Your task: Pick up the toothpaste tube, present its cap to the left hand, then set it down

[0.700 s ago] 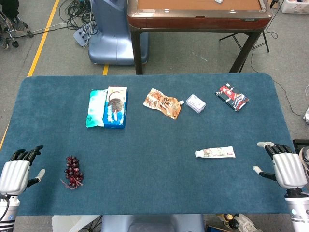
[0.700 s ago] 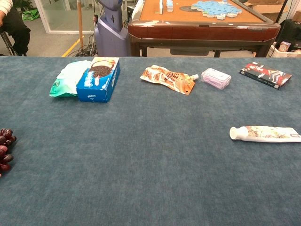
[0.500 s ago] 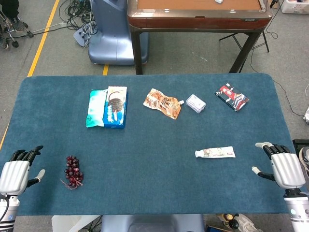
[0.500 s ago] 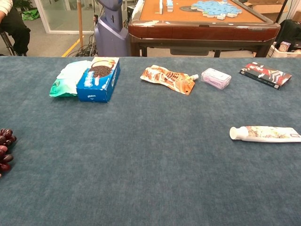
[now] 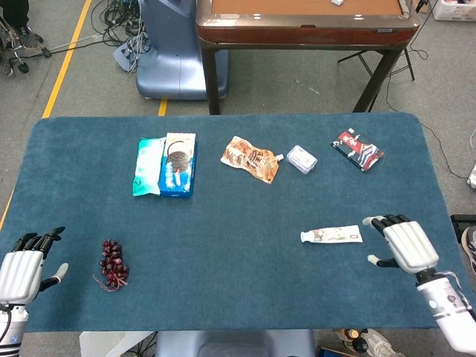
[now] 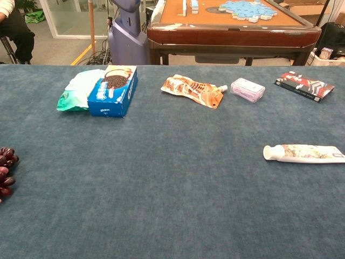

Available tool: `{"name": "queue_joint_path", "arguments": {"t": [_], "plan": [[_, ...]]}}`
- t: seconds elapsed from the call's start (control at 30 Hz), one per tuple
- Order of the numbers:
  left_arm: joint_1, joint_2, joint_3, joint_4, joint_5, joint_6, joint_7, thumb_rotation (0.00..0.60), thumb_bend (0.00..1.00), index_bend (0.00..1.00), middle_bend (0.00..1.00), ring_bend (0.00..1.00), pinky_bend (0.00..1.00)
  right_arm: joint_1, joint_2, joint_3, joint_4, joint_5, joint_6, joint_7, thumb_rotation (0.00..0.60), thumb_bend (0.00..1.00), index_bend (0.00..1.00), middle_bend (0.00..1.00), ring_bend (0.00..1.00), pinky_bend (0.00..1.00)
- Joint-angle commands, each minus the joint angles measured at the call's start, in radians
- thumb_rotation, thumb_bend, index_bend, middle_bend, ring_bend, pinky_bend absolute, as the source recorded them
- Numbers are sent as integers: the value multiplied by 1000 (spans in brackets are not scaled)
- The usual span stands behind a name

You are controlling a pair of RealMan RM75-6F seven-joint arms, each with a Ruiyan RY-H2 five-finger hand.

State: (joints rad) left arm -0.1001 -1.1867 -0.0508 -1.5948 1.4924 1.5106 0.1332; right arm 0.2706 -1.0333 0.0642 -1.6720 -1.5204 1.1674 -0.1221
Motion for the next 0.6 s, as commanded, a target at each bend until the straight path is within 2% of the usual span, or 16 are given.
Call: {"name": "queue_joint_path", "arguments": {"t": [0.03, 0.2, 0.6], "plan": [[7, 3, 1, 1, -6, 6, -3, 600, 227, 182, 324, 318, 167, 83, -50, 8, 61, -2, -99, -14, 600, 77, 354, 416, 325, 335], [22, 11, 3, 0, -17, 16, -7, 600, 227, 182, 322, 318, 168, 141, -122, 13, 141, 17, -171, -25, 600, 96, 402, 426, 325, 335], [35, 16, 5, 5, -32, 14, -21, 600, 227, 182, 319, 318, 167, 222, -282, 1, 313, 53, -263, -33, 600, 96, 403, 426, 324, 335]]}}
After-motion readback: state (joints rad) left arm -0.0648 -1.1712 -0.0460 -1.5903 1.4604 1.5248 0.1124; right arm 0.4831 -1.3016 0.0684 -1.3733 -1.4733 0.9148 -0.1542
